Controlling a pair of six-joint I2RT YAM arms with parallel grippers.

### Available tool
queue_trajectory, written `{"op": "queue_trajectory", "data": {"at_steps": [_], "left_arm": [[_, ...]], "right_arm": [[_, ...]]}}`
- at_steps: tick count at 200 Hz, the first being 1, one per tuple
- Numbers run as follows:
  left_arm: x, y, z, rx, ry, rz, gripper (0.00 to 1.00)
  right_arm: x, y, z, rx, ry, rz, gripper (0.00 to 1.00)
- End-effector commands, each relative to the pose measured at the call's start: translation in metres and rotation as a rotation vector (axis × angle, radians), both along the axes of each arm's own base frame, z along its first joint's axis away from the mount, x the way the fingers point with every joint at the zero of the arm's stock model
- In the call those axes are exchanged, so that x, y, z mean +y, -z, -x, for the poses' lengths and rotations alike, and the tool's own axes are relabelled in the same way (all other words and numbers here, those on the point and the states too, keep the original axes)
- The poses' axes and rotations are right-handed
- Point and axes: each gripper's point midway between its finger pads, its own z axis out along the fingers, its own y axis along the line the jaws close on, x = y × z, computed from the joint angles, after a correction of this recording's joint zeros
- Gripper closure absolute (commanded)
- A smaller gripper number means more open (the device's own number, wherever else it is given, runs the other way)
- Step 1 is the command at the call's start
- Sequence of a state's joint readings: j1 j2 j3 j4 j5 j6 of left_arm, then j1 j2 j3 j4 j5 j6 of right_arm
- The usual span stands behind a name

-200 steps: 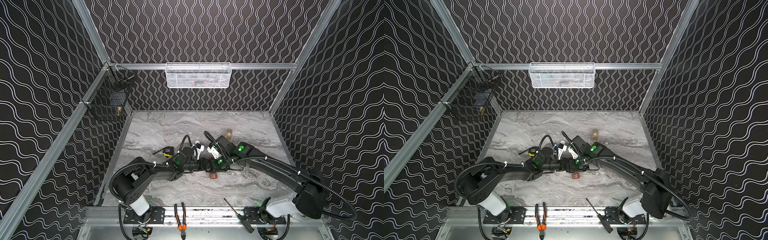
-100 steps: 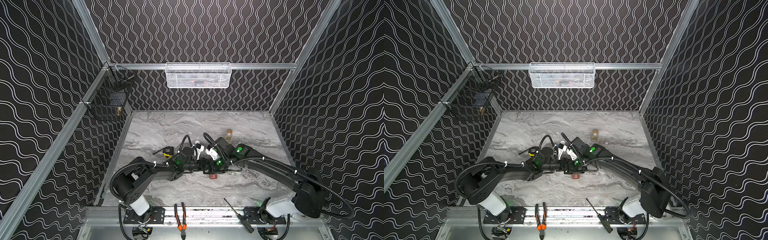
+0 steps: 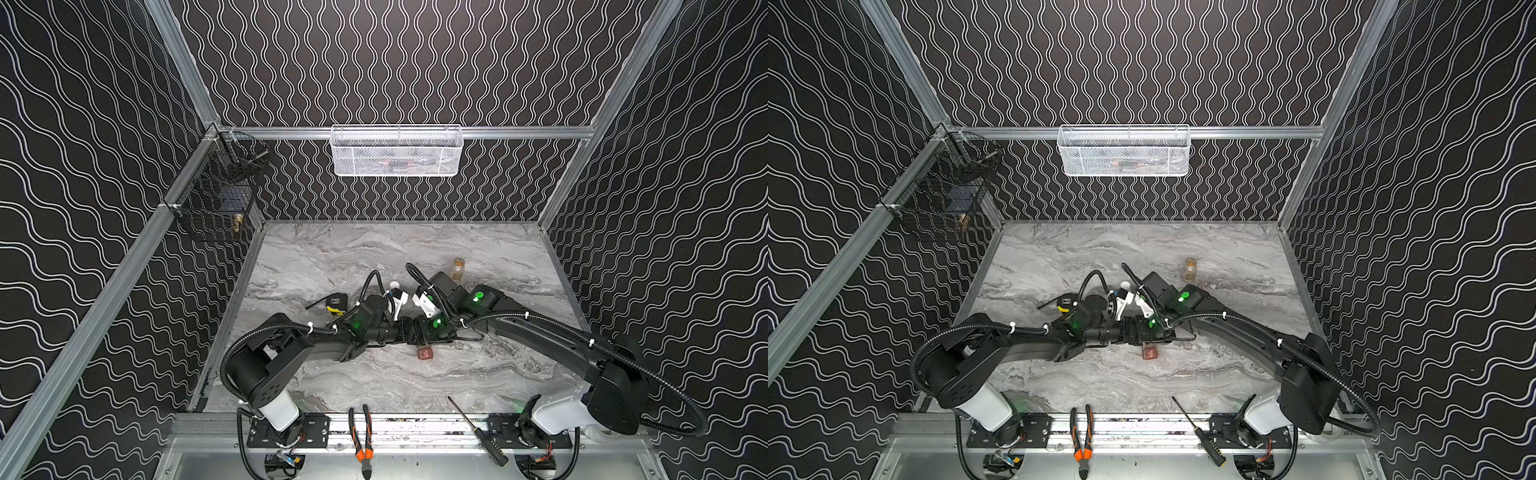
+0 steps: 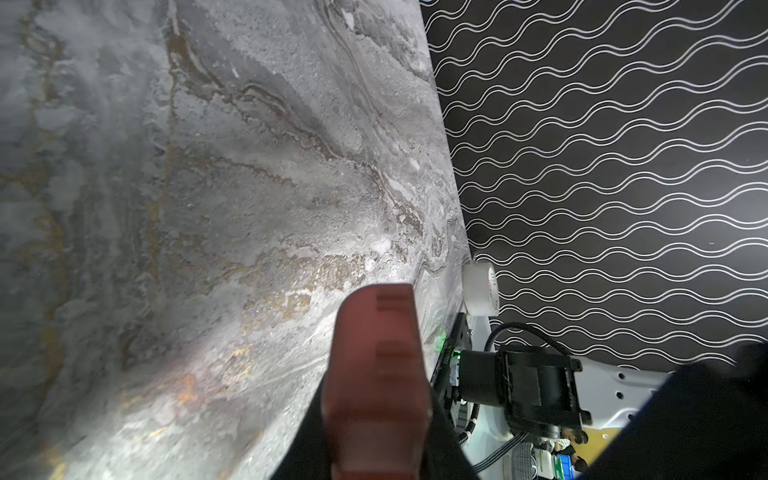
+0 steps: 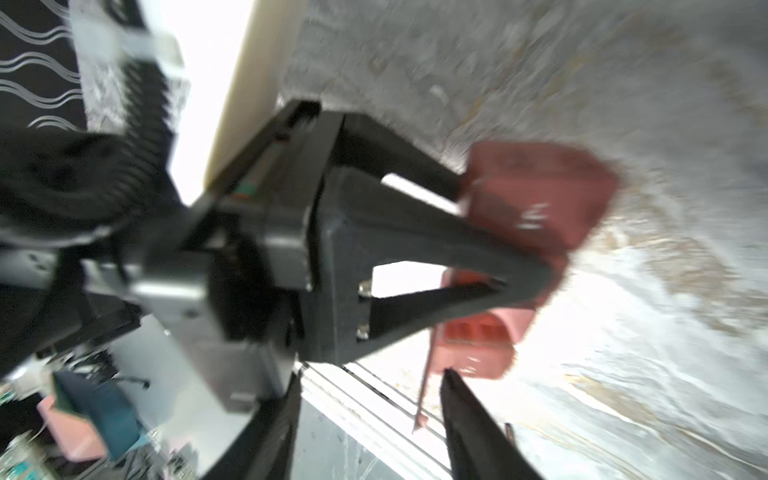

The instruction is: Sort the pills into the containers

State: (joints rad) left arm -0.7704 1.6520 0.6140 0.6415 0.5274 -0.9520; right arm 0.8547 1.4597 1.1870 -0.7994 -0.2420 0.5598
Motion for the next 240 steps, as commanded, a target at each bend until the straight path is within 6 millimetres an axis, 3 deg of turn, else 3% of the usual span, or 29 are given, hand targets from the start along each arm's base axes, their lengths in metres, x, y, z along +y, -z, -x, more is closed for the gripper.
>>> {"op": "queue_trajectory", "data": {"at_steps": [1, 62, 110, 183, 240], "left_arm": [[0.005, 0.016, 0.001, -0.002, -0.001, -0.052, 0.90], [0.012, 0.049, 0.005, 0.050, 0.003, -0.138, 0.88], [0.015, 0.064, 0.006, 0.068, 0.014, -0.193, 0.84], [0.022, 0.076, 0.007, 0.079, 0.014, -0.244, 0.61], [0.030, 0.076, 0.006, 0.077, 0.002, -0.256, 0.52]], "right_arm": [[-0.007, -0.011, -0.010, -0.062, 0.035, 0.026, 0.36], [-0.038, -0.006, -0.023, -0.103, 0.123, 0.068, 0.32], [-0.047, 0.002, -0.023, -0.088, 0.133, 0.072, 0.33], [-0.049, 0.011, -0.023, -0.065, 0.127, 0.074, 0.33], [-0.049, 0.011, -0.024, -0.061, 0.125, 0.076, 0.32]]}}
